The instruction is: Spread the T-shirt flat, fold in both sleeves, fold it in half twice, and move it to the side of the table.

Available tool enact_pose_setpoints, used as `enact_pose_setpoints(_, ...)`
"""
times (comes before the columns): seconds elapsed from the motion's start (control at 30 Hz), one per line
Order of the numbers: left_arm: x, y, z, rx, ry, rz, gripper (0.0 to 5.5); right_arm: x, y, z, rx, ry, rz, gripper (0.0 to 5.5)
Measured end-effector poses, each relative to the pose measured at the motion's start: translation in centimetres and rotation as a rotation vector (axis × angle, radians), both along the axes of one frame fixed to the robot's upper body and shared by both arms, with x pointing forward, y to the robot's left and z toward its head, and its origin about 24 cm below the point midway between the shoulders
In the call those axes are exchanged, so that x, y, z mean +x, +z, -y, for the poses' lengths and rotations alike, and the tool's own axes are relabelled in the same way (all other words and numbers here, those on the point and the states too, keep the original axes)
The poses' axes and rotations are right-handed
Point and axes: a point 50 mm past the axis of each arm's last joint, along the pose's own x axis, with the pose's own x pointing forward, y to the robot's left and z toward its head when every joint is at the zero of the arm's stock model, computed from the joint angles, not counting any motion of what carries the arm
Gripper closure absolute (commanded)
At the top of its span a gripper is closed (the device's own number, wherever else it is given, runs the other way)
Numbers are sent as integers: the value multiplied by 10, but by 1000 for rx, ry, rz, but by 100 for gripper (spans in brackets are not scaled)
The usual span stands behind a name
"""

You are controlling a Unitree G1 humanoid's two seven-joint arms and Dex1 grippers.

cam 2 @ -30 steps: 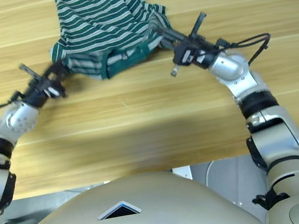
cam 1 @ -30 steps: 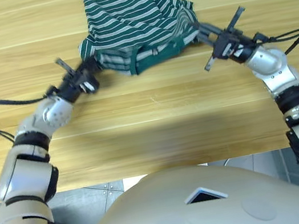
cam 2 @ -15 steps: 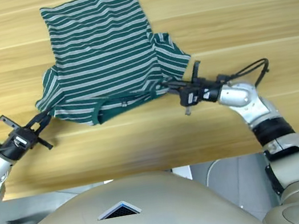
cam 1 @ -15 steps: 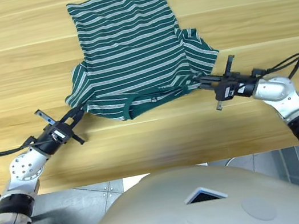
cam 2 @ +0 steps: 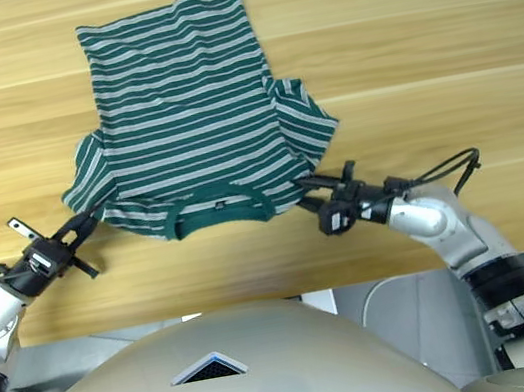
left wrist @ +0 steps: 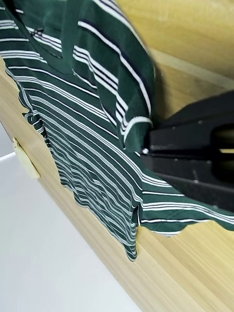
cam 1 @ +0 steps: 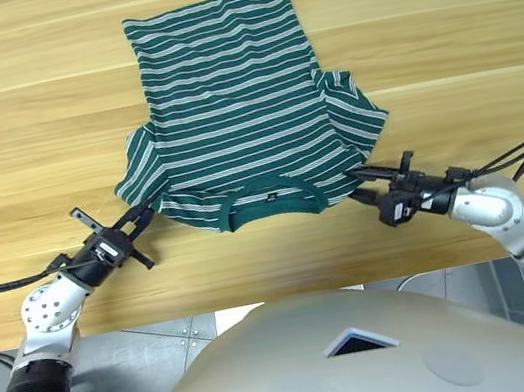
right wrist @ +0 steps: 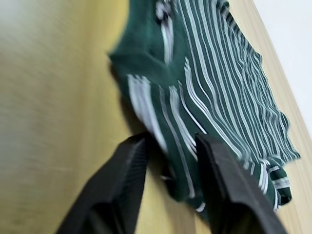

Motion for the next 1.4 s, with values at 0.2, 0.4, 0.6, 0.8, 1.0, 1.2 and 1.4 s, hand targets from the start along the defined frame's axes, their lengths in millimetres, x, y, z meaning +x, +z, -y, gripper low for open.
enact_pose_setpoints(0.2,-9,10,-15,-132,82,32,550,0,13,3,-1,-36,15,341)
enact_pose_setpoints(0.4,-5,34,-40,-426,223,200,550,8,57,2,266,-81,87,341)
enact_pose_setpoints(0.6,12,28,-16,-375,83,193,550,23,55,8,381,-147,94,341)
enact_pose_setpoints(0.8,10,14,-8,-291,42,124,550,26,46,8,366,-141,95,341)
enact_pose_setpoints(1.0,10,11,-6,-289,29,111,550,40,23,3,229,-156,111,341)
enact_pose_setpoints(1.2,12,11,-3,-303,29,120,550,53,0,-7,150,-183,128,341)
enact_pose_setpoints(1.4,25,15,-6,-371,141,105,501,56,-5,-12,151,-189,129,337)
